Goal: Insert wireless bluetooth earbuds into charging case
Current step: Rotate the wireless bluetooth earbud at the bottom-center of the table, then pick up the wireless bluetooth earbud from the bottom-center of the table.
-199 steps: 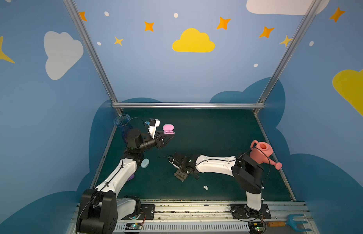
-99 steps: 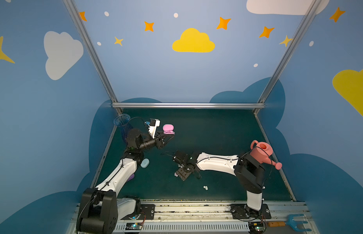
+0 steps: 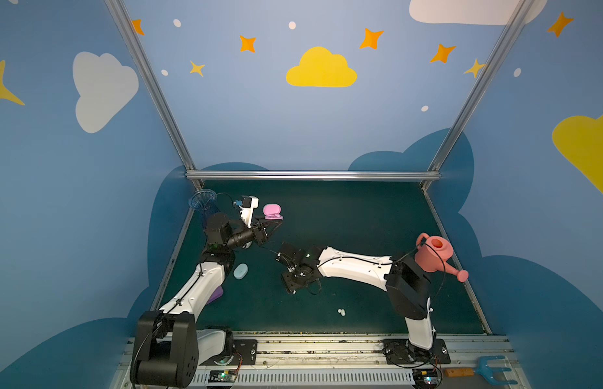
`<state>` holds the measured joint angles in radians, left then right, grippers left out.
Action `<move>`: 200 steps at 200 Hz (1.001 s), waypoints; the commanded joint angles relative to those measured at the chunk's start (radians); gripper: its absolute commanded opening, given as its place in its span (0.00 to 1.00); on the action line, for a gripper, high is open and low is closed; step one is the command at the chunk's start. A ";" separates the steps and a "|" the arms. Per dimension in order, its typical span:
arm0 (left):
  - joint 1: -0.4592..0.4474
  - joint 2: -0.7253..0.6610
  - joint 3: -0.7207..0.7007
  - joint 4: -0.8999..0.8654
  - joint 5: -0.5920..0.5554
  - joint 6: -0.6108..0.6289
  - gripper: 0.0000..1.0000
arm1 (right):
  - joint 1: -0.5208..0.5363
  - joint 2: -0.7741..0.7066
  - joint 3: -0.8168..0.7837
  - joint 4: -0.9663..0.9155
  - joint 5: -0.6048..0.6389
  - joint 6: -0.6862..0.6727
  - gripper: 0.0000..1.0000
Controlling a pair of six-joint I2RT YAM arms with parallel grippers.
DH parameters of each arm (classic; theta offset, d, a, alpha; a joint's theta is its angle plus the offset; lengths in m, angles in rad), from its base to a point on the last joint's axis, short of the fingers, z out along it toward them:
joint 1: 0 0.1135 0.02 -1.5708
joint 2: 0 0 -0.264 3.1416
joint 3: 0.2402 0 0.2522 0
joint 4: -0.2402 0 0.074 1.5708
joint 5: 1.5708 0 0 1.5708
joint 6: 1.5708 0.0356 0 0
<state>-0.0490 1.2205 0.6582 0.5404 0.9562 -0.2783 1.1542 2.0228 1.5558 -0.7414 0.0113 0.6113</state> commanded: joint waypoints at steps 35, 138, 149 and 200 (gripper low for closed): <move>0.038 0.010 0.018 0.045 0.005 -0.017 0.04 | -0.010 0.092 0.074 -0.091 -0.043 0.034 0.52; 0.040 0.018 0.018 0.055 0.012 -0.029 0.04 | -0.003 0.185 0.157 -0.143 -0.038 0.005 0.39; 0.041 0.020 0.018 0.055 0.012 -0.030 0.04 | -0.002 0.196 0.169 -0.152 -0.033 0.001 0.37; 0.042 0.017 0.016 0.055 0.015 -0.031 0.04 | 0.009 0.222 0.204 -0.194 -0.006 0.008 0.26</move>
<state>-0.0128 1.2419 0.6582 0.5583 0.9565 -0.3042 1.1526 2.2120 1.7348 -0.8825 -0.0196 0.6209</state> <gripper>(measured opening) 0.391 0.277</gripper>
